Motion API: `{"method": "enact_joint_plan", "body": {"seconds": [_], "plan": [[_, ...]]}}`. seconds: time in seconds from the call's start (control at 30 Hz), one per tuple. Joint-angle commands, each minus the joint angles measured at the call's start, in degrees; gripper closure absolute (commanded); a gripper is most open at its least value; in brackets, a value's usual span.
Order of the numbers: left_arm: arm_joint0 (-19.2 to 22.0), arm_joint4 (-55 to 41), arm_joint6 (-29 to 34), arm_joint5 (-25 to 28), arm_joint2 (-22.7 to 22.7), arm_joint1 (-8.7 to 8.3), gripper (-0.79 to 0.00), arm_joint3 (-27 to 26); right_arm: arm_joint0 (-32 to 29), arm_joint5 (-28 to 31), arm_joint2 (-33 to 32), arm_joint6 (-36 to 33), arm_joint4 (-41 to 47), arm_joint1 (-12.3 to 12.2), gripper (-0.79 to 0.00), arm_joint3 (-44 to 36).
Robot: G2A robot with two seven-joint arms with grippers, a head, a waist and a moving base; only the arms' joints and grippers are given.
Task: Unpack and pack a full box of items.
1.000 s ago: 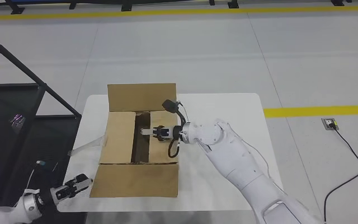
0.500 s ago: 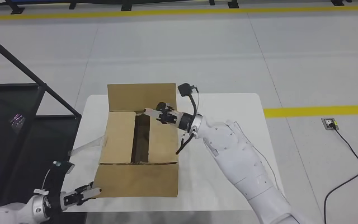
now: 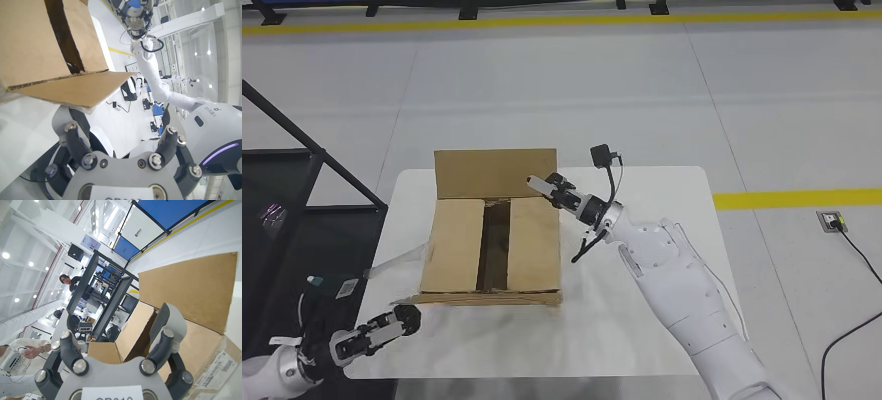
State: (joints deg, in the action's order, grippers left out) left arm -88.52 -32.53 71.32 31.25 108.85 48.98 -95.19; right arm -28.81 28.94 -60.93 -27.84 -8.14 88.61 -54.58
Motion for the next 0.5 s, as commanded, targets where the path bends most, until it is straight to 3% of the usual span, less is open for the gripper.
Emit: {"method": "enact_joint_plan", "body": {"seconds": [0.0,0.07,0.17,0.3,0.47], "plan": [[0.1,-0.2,-1.0,-0.5,0.2,0.01,-0.785,-1.2,0.0,0.0,0.0,0.0,0.0,0.0,-0.785,0.0],[0.2,0.8,-2.7,-0.9,0.3,0.04,-0.785,-2.1,-0.5,-0.6,-0.2,0.8,0.3,0.0,-0.785,-0.1],[1.0,2.4,-6.1,-3.5,-0.3,0.10,-0.785,-3.2,-0.4,-6.7,0.1,4.5,-1.5,0.2,-0.785,0.9],[2.8,7.1,-14.4,-8.1,-1.8,0.31,-0.785,-4.1,2.8,-12.4,1.6,9.7,-3.8,1.2,-0.785,6.3],[5.3,10.1,-20.3,-11.9,-5.0,0.61,-0.785,-4.0,7.5,-9.6,2.5,11.1,-1.1,2.7,-0.785,15.5]]}}
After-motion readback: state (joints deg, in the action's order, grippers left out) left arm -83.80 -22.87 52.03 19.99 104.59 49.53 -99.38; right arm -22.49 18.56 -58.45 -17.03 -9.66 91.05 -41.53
